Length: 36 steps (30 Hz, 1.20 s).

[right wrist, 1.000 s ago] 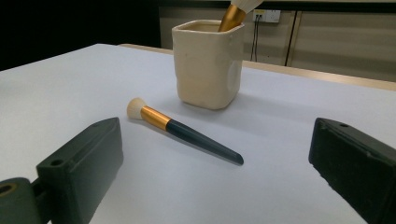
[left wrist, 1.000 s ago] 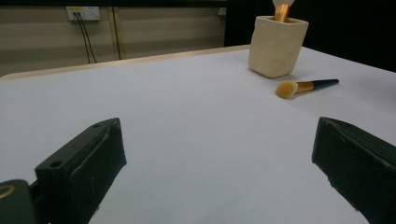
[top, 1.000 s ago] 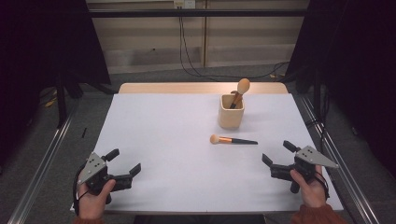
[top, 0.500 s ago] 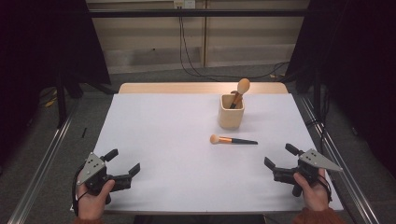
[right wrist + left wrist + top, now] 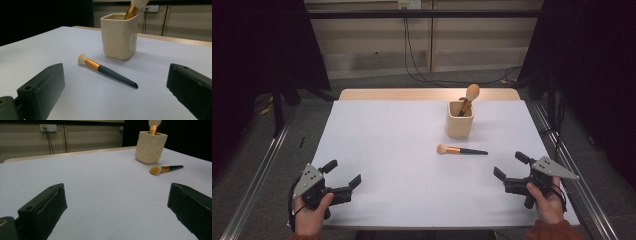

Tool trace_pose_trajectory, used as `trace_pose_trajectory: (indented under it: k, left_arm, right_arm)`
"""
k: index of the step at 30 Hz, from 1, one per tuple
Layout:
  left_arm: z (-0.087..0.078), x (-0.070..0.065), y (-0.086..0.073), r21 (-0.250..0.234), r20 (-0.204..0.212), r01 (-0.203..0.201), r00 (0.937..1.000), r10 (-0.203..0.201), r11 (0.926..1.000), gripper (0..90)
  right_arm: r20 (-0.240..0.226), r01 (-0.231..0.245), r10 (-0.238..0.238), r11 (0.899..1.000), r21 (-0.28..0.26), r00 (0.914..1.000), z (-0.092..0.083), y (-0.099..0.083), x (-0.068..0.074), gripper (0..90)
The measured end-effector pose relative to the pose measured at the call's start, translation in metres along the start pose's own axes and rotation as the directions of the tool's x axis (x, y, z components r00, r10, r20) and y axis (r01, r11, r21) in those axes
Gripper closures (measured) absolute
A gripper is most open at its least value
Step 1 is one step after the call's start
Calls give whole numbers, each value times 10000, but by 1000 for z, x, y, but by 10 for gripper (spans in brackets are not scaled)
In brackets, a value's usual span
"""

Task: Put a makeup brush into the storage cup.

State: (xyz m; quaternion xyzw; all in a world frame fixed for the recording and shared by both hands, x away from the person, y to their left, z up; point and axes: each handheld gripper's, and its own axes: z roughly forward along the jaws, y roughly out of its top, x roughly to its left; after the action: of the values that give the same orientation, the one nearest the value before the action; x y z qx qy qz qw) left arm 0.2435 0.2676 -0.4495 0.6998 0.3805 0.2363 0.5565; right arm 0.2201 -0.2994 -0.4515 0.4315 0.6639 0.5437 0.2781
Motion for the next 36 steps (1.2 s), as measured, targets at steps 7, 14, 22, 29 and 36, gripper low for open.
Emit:
trace_pose_trajectory:
  k: [7, 14, 22, 29, 36]
  left_arm:
    - [1, -2, -2, 182, 226, -159, 9996, 155, 9997, 19]
    - [0, -3, -2, 154, 290, -142, 9995, 138, 9998, 18]
    - [0, -2, -2, 211, 210, -47, 9998, 43, 9998, 22]
    - [1, -1, -1, 142, 255, 95, 9996, -99, 9999, 22]
    - [3, -1, -1, 162, 258, -4, 9997, 0, 9999, 22]
  right_arm:
    - [-223, 306, -304, 9995, 90, 9993, 12, 4, 6, 11]
    - [-400, 457, -448, 9987, 240, 9982, 29, 13, 8, 9]
    - [-601, 471, -453, 9984, 299, 9972, 42, 21, 5, 9]
    - [-596, 645, -632, 9977, 199, 9962, 57, 33, 6, 6]
    - [-1064, 660, -634, 9976, 210, 9923, 73, 42, 7, 14]
